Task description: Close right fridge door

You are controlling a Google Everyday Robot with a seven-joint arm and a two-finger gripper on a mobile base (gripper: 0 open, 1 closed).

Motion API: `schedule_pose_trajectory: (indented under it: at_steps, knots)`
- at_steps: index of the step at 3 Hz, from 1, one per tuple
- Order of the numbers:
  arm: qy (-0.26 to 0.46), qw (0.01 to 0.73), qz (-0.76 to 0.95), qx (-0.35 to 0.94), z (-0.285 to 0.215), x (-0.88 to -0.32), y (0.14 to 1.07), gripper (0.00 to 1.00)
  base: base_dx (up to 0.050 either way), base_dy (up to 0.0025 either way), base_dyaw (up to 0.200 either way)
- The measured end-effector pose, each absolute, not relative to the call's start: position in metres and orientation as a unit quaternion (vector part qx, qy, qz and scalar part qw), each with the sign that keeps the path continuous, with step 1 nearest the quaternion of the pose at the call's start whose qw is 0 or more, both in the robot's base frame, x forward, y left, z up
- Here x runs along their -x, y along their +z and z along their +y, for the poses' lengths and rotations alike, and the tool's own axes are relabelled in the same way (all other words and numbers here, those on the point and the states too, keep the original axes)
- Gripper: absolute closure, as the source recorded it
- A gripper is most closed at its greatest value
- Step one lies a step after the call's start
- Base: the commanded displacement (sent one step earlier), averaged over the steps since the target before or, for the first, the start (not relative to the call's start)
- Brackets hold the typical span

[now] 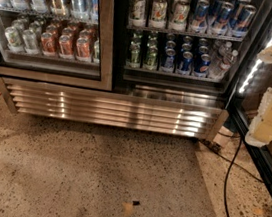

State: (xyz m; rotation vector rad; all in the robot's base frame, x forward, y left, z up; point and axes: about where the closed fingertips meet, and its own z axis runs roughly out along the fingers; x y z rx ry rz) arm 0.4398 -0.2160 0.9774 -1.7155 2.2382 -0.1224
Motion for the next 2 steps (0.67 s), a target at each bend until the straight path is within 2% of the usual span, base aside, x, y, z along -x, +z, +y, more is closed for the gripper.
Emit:
schedule_pose_trajectory:
  at_steps: [2]
  knots:
    - [-0.043, 0.159, 0.783, 0.6, -0.216, -0.4398, 0.9774, 0.0, 0.0, -0.0001, -0.199]
